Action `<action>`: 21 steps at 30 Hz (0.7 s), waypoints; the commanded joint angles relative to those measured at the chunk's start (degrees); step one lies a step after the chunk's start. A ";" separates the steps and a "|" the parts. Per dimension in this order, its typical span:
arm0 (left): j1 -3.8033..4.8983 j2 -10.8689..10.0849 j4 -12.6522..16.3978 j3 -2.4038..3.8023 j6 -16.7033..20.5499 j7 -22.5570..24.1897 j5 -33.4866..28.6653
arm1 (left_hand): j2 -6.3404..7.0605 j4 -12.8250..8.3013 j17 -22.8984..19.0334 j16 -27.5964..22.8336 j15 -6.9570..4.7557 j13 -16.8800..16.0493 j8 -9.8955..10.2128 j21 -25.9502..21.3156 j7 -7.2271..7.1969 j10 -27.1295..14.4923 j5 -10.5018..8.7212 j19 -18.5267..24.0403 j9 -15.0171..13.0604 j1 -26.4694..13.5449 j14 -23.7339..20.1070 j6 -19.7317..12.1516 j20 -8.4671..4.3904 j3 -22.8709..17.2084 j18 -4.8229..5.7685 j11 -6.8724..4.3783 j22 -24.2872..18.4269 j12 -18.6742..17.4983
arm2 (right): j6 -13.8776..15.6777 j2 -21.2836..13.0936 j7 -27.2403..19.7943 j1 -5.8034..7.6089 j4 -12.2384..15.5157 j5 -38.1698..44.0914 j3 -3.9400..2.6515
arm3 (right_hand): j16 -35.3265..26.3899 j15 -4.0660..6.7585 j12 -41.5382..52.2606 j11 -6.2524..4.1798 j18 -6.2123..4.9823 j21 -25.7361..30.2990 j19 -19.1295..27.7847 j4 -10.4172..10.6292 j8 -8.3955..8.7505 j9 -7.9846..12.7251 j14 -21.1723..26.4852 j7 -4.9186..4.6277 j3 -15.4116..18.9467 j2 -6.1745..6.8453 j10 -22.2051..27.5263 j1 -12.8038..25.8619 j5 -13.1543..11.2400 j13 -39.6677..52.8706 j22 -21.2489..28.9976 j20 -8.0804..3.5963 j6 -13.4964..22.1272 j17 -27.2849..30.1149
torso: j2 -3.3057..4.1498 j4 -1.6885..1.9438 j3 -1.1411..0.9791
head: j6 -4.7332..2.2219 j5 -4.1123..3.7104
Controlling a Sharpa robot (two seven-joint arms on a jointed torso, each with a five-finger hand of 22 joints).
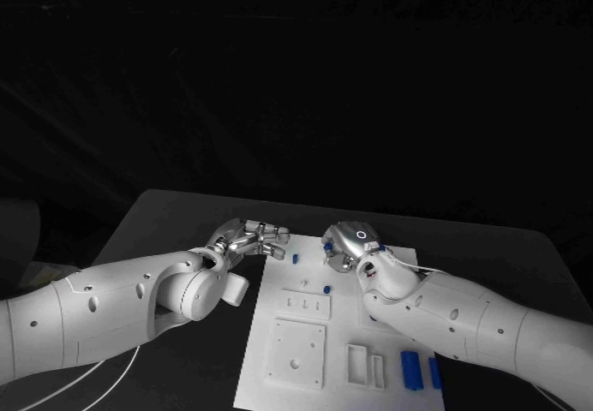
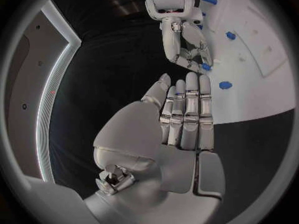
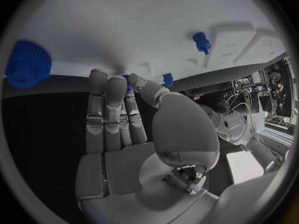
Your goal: Assemble the parts on the task board
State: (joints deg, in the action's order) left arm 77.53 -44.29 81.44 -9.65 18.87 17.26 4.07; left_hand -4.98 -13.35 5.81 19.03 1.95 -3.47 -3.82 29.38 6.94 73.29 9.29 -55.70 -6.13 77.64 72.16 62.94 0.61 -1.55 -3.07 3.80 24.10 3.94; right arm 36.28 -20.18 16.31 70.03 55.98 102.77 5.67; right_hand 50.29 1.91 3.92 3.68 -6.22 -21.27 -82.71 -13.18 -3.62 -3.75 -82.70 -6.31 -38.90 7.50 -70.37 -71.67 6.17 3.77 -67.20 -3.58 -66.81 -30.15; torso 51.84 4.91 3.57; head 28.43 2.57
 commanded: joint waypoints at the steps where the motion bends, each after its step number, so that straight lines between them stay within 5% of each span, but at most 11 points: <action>1: 0.09 0.14 0.02 0.06 -0.12 0.63 0.19 | -0.03 -0.30 -0.06 0.36 -0.02 0.00 0.15 -0.16 -0.08 -0.39 -0.09 -0.35 -0.05 -0.75 -0.21 -0.42 0.12 0.12 -0.46 0.18 0.06 -0.28 | 0.31 -0.02 -1.35 -0.04 -0.30 -2.48 0.02 | -0.50 -0.83 -0.63 1.11 -1.50 0.64 -0.08 0.02 0.11 0.20 0.00 -0.71 0.16 2.35 3.66 1.07 1.07 -0.48 0.34 0.85 2.83 0.29 | 0.00 0.03 -0.03 | 0.07 0.01; 6: 0.09 0.04 -0.23 0.06 -0.09 0.63 0.19 | -0.03 -0.30 -0.06 0.36 -0.02 0.00 0.15 -0.16 -0.08 -0.39 -0.09 -0.35 -0.05 -0.75 -0.21 -0.42 0.12 0.12 -0.46 0.18 0.06 -0.28 | 1.99 -0.39 -1.86 -0.01 -0.07 -3.87 0.02 | -1.07 -1.39 -0.61 1.98 -2.52 2.48 -0.88 1.55 0.06 0.20 -0.05 -1.50 4.12 4.43 7.33 1.03 4.76 -0.48 1.89 1.74 5.99 1.11 | 0.00 -0.07 -0.06 | 0.03 0.05; 14: 0.10 -0.36 -0.25 0.06 0.08 0.67 0.19 | -0.03 -0.30 -0.06 0.36 -0.02 0.00 0.15 -0.16 -0.08 -0.39 -0.09 -0.35 -0.05 -0.75 -0.21 -0.42 0.12 0.12 -0.46 0.18 0.06 -0.28 | 3.56 -2.59 -3.20 0.15 2.21 -5.63 0.01 | -1.39 -1.42 -0.62 2.06 -2.49 5.18 -2.28 3.19 0.07 0.21 -0.13 -1.63 10.01 4.66 7.94 -0.05 7.91 -0.48 3.80 1.85 6.63 2.05 | 0.04 -0.20 -0.13 | -0.08 -0.14; 21: 0.10 -0.74 -0.08 0.05 0.13 0.65 0.19 | 0.01 -0.32 -0.07 0.37 -0.01 0.00 0.16 -0.29 -0.07 -0.43 -0.07 -0.38 -0.04 -0.81 -0.21 -0.48 0.13 0.14 -0.46 0.20 0.23 -0.29 | 3.96 -6.72 -3.65 0.76 6.78 -6.94 -1.10 | -1.20 -0.96 -0.53 1.31 -2.16 5.52 -2.56 3.63 0.10 0.20 -0.15 -1.15 7.71 4.92 4.68 0.93 7.67 -0.42 3.62 1.45 5.46 2.08 | -0.14 -0.74 -0.44 | -0.26 -0.54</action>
State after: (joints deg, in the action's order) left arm 77.54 -45.03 81.15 -9.65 18.93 17.26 4.07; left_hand -4.99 -13.35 5.81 19.03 1.95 -3.47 -3.82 29.38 6.94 73.15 9.29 -55.70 -6.11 77.39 72.16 62.94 0.61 -1.55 -3.07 3.94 24.20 3.94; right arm 39.08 -26.26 13.79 70.60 61.99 97.26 4.73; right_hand 49.20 0.92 3.50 4.93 -8.36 -15.95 -83.86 -9.53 -3.64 -3.61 -82.71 -7.31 -30.91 12.37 -65.94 -71.14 13.88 3.31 -63.44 -1.84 -61.10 -28.07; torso 51.83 4.48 3.30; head 28.25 2.21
